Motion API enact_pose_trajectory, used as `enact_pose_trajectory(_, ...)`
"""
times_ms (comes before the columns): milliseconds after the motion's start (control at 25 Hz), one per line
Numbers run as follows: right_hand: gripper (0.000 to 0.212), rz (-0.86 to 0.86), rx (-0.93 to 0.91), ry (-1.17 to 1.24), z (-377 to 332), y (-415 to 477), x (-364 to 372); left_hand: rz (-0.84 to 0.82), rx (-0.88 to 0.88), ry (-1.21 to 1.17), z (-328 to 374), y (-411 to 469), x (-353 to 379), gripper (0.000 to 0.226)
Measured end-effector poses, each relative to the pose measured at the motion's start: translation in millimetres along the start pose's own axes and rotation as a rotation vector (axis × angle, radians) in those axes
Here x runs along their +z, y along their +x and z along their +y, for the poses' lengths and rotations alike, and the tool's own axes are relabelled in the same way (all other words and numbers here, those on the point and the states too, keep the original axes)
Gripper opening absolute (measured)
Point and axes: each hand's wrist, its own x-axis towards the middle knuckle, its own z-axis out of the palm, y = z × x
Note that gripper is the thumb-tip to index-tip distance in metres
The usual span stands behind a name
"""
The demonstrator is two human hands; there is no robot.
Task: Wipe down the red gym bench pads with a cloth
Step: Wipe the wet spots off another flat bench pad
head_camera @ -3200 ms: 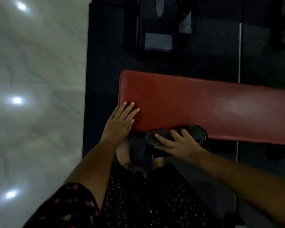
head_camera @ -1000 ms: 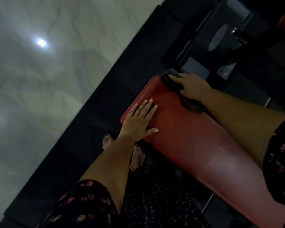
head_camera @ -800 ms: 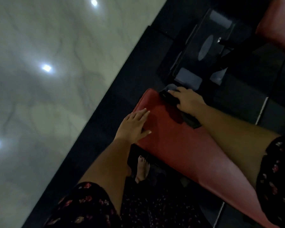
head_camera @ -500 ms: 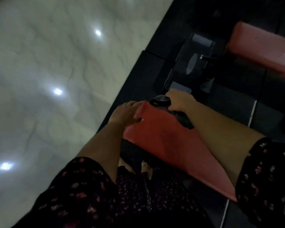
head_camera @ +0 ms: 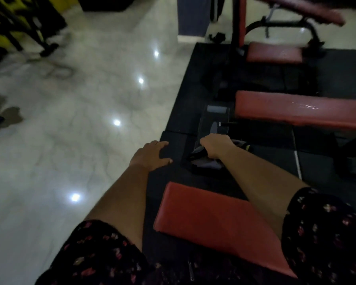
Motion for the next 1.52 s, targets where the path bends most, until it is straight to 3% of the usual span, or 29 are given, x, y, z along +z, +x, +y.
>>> enact_pose_trajectory(160,0.027,0.000,0.112,0.015,39,-31,-28,0.017,0.078,-0.009,36,9,-18,0.076)
enact_pose_trajectory(440,0.029,0.166,0.343,0.194,84,-70,-48,0.044,0.280,0.077,94,46,-60,0.076)
enact_pose_trajectory(800,0.027,0.261,0.654,0.193,58,-129,-60,-0.062,0.597,0.205,129,71,-92,0.079)
enact_pose_trajectory(1240,0.029,0.127,1.101,0.205,-5,-285,-15,-0.217,1.028,0.276,223,-1,-41,0.075)
enact_pose_trajectory(1400,0.033,-0.077,1.258,0.112,-13,-347,6,-0.282,1.146,0.305,273,-39,-17,0.074)
enact_pose_trajectory(1480,0.049,-0.168,1.408,0.180,-9,-387,17,-0.325,1.208,0.312,302,-61,-2,0.074)
enact_pose_trajectory(1520,0.047,-0.145,1.421,0.232,-11,-407,29,-0.340,1.241,0.321,316,-72,6,0.074)
